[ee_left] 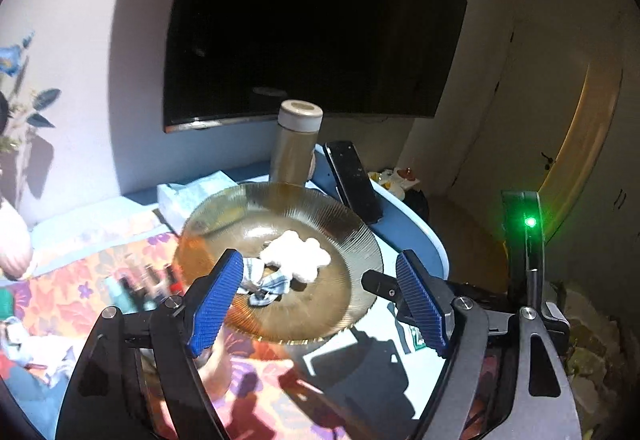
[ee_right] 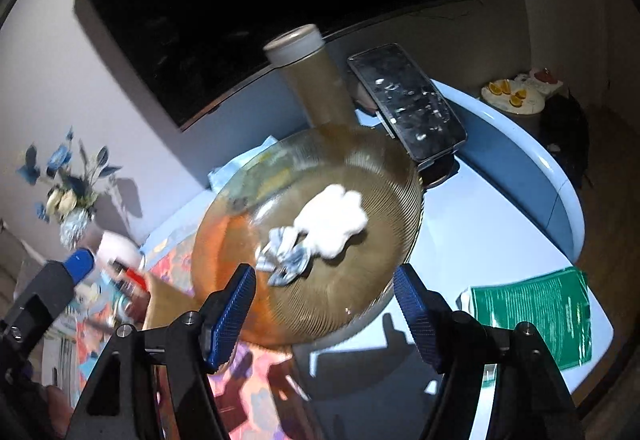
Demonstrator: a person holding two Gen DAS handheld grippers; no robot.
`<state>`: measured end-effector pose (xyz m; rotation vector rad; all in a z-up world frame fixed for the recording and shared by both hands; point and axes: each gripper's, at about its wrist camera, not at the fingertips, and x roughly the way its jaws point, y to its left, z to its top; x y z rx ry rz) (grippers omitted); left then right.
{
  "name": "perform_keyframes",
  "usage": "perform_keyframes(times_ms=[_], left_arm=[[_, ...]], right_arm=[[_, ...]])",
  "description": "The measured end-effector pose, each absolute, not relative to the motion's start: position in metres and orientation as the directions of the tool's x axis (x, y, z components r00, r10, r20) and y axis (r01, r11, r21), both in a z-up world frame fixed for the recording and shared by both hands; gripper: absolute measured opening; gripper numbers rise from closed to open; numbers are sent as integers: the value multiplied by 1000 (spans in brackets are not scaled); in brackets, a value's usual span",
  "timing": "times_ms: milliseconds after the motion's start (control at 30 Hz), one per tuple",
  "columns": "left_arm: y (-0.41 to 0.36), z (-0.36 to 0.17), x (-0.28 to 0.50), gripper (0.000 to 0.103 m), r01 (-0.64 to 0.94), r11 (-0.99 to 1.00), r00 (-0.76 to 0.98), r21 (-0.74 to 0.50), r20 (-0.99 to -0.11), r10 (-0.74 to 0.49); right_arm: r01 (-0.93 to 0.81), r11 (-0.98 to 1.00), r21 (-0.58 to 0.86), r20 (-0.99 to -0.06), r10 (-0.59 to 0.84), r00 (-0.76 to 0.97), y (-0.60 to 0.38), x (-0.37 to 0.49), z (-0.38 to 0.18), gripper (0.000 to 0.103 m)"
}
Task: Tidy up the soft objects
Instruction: 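Open both tools to drop the bow and plush into the glass bowl, then move both open tools back over the floral tablecloth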
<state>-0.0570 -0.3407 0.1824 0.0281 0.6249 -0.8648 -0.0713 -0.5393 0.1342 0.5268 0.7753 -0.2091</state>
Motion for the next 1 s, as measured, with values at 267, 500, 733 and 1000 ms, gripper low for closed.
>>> perform_keyframes(times_ms=[267,500,733,1000], left_arm=[[-260,185,-90,77,628,753,576,-197,-533,-619],[-151,176,-83,77,428,871,680,-242,-548,-487],[-42,162,-69,77,179,953,761,-246,-579,-292],[40,122,-53,77,-15,975,733,-222,-666,-140]], right_arm=[[245,915,321,-722,69,689,-471,-94,151,71],[49,964,260,-713,157,683,-382,-94,164,74],[-107,973,206,-738,227,636,-297,-83,152,80],[-218,950,225,-823,305,479,-225,-60,103,80]])
